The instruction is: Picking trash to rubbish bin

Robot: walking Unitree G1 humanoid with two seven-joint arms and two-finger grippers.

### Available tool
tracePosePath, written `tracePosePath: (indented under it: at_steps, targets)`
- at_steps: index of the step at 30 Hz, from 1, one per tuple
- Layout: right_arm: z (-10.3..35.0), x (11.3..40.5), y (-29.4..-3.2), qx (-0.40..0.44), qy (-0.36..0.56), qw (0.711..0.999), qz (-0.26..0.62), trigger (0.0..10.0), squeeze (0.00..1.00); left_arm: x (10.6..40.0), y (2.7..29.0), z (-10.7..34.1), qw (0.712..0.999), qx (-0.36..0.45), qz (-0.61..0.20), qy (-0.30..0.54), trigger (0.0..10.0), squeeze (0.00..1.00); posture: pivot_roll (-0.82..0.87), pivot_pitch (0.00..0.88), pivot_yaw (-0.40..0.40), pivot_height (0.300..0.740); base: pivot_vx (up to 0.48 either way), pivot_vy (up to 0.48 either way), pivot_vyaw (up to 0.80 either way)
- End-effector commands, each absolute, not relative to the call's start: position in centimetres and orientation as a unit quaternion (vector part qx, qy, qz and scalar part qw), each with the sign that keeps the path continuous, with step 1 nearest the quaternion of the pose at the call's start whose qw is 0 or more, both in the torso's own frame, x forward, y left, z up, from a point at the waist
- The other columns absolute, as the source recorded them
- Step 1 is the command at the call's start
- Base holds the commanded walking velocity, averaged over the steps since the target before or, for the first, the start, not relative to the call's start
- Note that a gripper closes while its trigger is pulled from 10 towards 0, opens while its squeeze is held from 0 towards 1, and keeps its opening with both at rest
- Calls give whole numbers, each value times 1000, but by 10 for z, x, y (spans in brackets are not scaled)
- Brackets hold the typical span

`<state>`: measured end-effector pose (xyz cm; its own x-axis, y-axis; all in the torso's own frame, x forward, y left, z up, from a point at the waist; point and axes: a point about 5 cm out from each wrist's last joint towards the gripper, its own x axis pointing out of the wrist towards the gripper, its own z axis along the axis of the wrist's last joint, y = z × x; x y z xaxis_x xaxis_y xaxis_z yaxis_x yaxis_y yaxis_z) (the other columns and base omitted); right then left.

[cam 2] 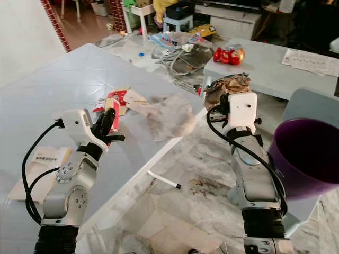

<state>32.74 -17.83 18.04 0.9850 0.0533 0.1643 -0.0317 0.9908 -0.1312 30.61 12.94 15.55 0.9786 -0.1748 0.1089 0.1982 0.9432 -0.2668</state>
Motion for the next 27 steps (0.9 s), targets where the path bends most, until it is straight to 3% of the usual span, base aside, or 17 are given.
tracePosePath:
  at_steps: [1,16,27]
  targets:
    - [184,328,-176,-63,-89,994,23,10000,0,307,132,156,985,-136,-93,-41,0,0,-42,52,75,740,0,0,-800]
    - [184,328,-177,-66,-88,994,22,10000,0,306,132,155,985,-140,-90,-38,0,0,-46,56,73,740,0,0,-792]
    - [182,327,-177,-66,-87,994,23,10000,0,305,131,155,985,-143,-91,-39,196,0,-46,56,73,740,0,0,-38]
